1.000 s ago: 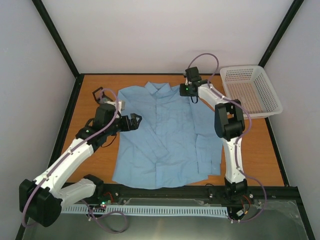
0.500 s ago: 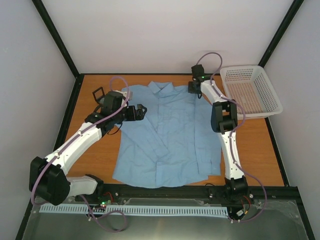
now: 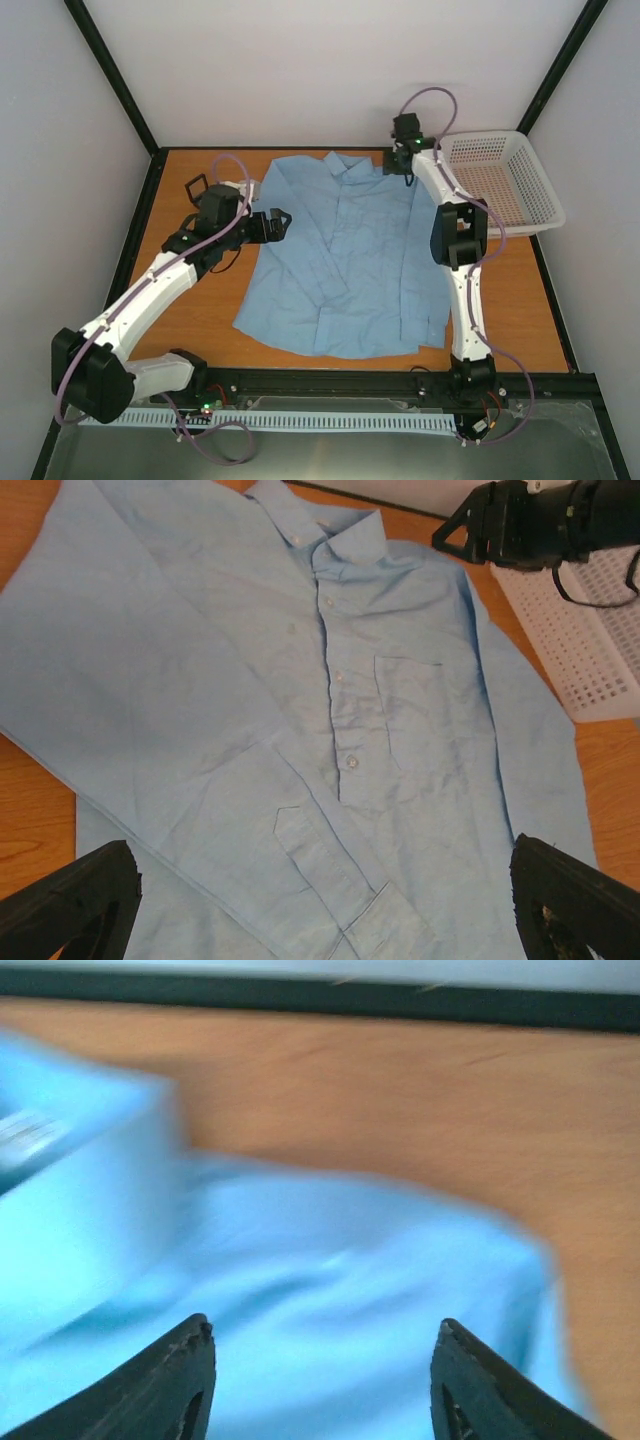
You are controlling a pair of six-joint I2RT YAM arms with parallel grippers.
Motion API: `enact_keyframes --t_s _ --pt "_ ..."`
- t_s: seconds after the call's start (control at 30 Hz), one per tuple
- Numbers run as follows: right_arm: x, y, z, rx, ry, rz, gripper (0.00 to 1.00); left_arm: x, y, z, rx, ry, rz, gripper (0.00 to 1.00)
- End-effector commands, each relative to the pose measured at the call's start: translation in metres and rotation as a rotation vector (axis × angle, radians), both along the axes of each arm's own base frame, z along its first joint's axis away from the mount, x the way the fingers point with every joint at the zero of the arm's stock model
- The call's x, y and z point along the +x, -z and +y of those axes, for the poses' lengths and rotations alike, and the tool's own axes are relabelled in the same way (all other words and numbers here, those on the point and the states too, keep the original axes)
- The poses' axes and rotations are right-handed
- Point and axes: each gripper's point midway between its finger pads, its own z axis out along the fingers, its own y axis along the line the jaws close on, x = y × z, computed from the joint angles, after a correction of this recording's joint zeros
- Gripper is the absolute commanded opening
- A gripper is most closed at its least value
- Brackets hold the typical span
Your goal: Pin the brooch onto the clothing
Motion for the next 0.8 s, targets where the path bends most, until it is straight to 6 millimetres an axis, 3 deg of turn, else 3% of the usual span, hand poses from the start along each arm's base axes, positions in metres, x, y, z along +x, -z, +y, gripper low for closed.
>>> enact_keyframes --t_s 0.0,0.1,0.2,0.3,0.37,0.5,0.63,0.77 --pt "-0.083 -0.058 0.116 0.202 -0.255 0.056 0.61 -0.007 -0.018 0.005 -0.044 -0.034 -0.041 1.0" --pt "-0.152 -0.057 0.161 0.377 -0.382 0.127 0.62 -0.016 -0.013 0.013 -0.058 -0.067 -0.039 1.0" --pt "-0.213 -0.047 0.182 0.496 -0.444 0.199 0.61 -0.027 0.019 0.021 -0.053 -0.11 0.05 1.0" --pt "-0.259 -0.031 0.186 0.544 -0.455 0.266 0.56 -0.041 0.055 0.012 -0.059 -0.053 0.16 0.99" --pt "-0.28 -0.012 0.179 0.536 -0.444 0.309 0.53 -0.051 0.069 -0.006 -0.098 0.054 0.213 0.98" --pt "-0.293 0.005 0.16 0.477 -0.399 0.315 0.52 -0.058 0.087 -0.031 -0.17 0.187 0.281 0.97" --pt "-0.298 0.018 0.15 0.449 -0.359 0.31 0.53 -0.062 0.126 -0.034 -0.157 0.166 0.436 0.99" --pt "-0.303 0.043 0.122 0.364 -0.254 0.312 0.54 -0.08 0.157 -0.038 -0.163 0.187 0.582 1.0"
